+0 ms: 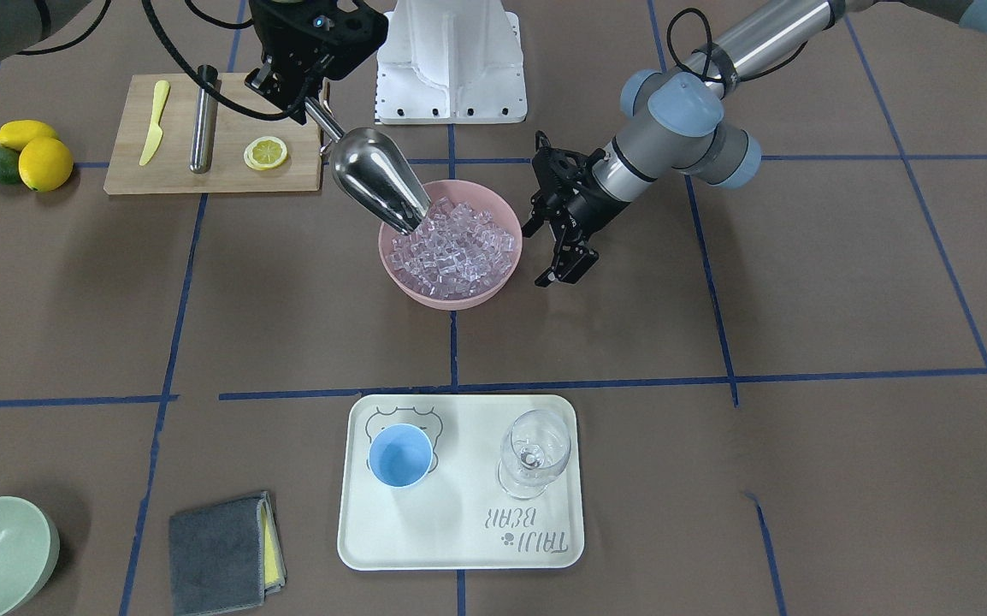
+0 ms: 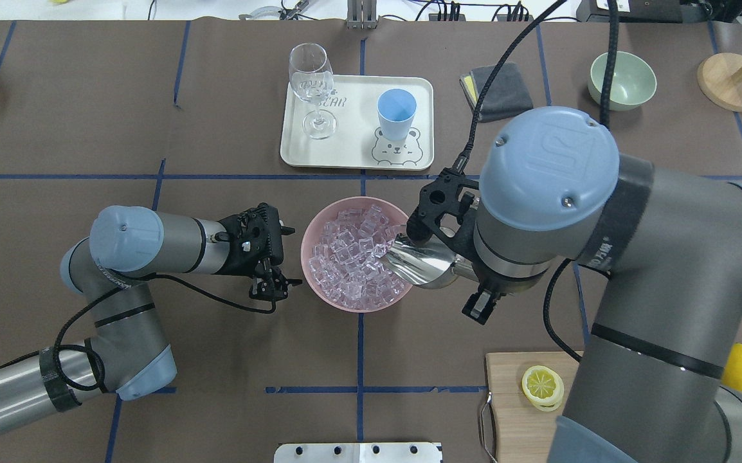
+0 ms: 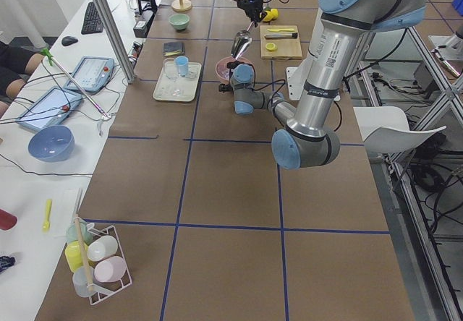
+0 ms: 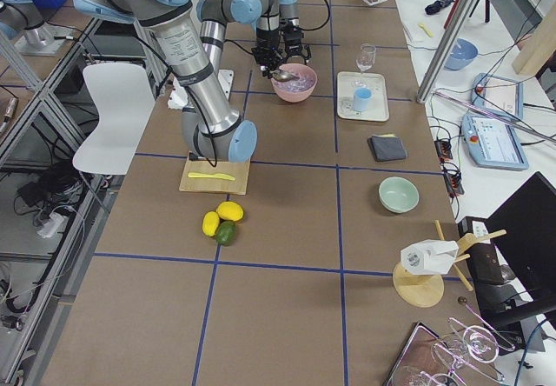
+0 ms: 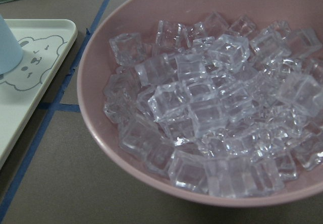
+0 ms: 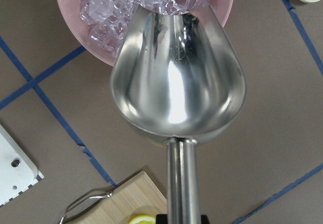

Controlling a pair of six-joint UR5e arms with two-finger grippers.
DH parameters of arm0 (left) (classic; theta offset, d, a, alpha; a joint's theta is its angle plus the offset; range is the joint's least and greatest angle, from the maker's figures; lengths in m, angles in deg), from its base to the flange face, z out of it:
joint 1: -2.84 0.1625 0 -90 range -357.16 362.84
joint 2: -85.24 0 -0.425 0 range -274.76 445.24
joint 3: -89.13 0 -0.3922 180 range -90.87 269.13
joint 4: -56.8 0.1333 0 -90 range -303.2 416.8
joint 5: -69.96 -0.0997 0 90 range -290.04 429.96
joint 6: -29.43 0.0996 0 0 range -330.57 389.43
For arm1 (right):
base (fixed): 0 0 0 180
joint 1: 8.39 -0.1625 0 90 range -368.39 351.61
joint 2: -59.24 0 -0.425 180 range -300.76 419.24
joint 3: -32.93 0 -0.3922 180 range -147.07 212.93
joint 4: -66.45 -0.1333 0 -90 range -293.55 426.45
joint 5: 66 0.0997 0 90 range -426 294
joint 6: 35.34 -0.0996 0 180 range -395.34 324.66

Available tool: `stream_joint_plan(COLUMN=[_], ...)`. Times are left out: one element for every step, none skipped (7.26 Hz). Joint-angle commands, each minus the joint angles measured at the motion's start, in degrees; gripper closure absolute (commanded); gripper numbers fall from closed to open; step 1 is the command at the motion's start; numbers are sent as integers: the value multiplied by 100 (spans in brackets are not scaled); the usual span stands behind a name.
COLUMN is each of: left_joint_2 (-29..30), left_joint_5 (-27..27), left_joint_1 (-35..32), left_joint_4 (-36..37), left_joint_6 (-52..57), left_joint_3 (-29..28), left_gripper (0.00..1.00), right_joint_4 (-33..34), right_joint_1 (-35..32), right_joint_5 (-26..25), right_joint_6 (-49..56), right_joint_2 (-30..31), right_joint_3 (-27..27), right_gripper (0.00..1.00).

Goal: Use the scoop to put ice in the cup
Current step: 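Lower the scoop into the ice cubes with the right gripper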

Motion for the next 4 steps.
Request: stream_joint_plan(left_joint_2=[-1,8,8,34], left_joint_5=[133,316,344,370], left_joint_1=[3,-6,-6,-6], left_joint_4=[1,10,1,-8], left_joint_6=[-41,-41,-145,-242], left_joint_3=[-22,-22,-22,-22], left_gripper=[0,0,0,0], right_joint_4=[546,801,1091,1337], right_joint_1=[-98,-99,-99,-99], right_joint_5=[-36,-88,-159,-264], right_joint_6=[657,835,1089,1300], right_joint_2=[-537,-835,-1177,-1381], right_joint_3=[-516,-831,-1165,-1308], right_gripper=[100,100,100,100])
